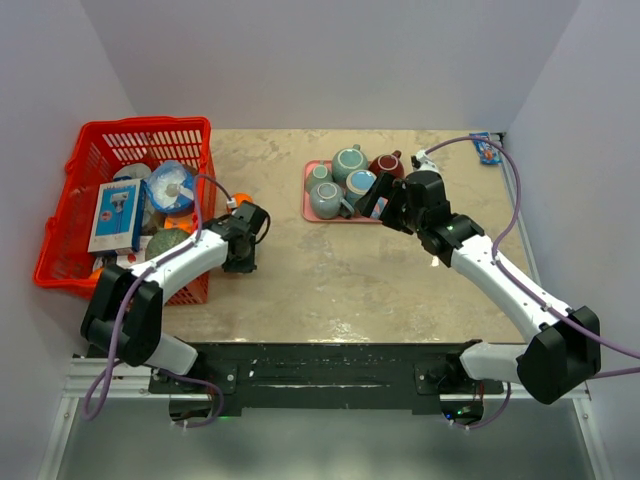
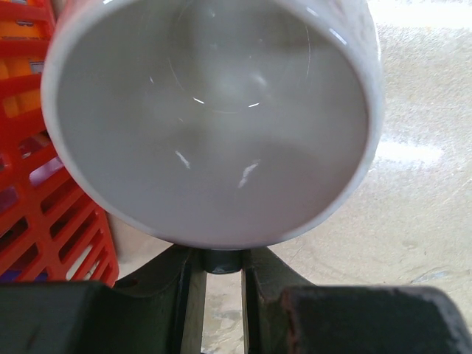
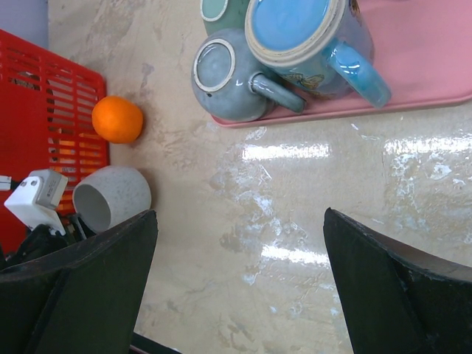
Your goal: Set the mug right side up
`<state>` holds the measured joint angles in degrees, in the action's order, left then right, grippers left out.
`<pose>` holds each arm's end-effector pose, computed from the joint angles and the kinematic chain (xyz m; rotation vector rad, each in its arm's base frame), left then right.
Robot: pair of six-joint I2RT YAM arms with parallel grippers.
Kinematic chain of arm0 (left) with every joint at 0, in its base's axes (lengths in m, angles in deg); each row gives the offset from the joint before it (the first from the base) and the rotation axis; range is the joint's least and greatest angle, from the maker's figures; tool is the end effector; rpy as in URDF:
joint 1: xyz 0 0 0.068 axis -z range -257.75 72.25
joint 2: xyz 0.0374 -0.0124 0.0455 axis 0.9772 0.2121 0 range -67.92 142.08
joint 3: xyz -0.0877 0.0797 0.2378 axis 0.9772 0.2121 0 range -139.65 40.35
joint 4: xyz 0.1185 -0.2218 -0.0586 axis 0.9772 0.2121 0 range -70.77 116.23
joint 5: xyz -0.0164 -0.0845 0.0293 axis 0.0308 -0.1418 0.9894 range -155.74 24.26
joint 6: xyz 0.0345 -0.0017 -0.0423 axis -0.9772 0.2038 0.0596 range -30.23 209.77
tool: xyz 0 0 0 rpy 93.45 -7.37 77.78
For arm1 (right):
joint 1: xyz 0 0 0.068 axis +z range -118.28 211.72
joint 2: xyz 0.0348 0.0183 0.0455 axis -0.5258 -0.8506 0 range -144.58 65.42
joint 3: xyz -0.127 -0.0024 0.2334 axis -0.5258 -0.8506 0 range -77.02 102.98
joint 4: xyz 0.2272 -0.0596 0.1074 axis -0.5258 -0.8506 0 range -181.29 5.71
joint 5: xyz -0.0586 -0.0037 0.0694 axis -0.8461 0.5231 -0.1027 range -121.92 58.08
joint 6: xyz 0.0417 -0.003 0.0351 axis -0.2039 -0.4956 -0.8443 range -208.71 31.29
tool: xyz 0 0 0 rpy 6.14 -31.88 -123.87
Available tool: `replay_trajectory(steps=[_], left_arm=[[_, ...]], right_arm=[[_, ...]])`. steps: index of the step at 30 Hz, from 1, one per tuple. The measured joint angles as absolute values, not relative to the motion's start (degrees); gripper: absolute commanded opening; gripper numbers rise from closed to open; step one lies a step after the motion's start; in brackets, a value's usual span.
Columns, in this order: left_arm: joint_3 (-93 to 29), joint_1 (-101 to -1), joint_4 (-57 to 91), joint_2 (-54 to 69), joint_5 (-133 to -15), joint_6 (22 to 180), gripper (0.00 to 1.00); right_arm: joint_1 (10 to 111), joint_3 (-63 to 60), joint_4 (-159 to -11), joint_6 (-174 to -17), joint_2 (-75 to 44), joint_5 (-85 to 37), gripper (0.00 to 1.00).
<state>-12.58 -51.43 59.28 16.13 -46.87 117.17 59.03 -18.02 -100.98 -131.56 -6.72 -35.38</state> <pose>0.2438 -0.1075 0.1924 -0.0997 2.6950 0.1977 0.2553 0.1292 0.3064 0.3300 2.1378 0.6667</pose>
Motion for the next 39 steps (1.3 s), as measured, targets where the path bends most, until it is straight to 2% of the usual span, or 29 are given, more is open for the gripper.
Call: replay_trajectory(steps=[5,6,8,11,12,20,22,30,39], left_arm=[[-10.4,-52.2,57.4,16.5,-47.8,117.2,0.13],[-10.4,-52.3,57.2,16.5,-47.8,117.2,0.2],[-10.4,-52.3,57.0,16.5,-47.8,117.2,0.26],[-10.4,-52.3,56.9,16.5,-47.7,117.4,0.44],[-10.4,-52.3,56.8,16.5,-47.5,117.3,0.55],[-11.1,-52.3,56.8,15.1,-46.5,117.0,0.95],[-12.0,-52.3,57.1,14.2,-46.4,116.8,0.99],[-18.9,-51.3,59.2,10.1,-46.8,115.5,0.99],[-25.1,-49.5,57.9,1.7,-50.7,114.0,0.99]], right_arm=[[59.0,-18.0,-101.0,-131.8,-6.7,-35.4,0.98],[59.0,-18.0,-101.0,-131.8,-6.7,-35.3,0.98],[59.0,-18.0,-101.0,-131.8,-6.7,-35.3,0.98],[59.0,-18.0,-101.0,-132.0,-6.7,-35.2,0.98],[59.0,-18.0,-101.0,-132.1,-6.7,-35.2,0.99],[59.0,-18.0,-102.4,-131.8,-6.7,-35.6,0.99],[59.0,-18.0,-102.9,-131.5,-6.7,-35.9,0.99],[59.0,-17.8,-103.6,-128.4,-6.9,-36.9,0.99],[59.0,-13.5,-100.4,-110.1,-16.9,-37.0,0.98]])
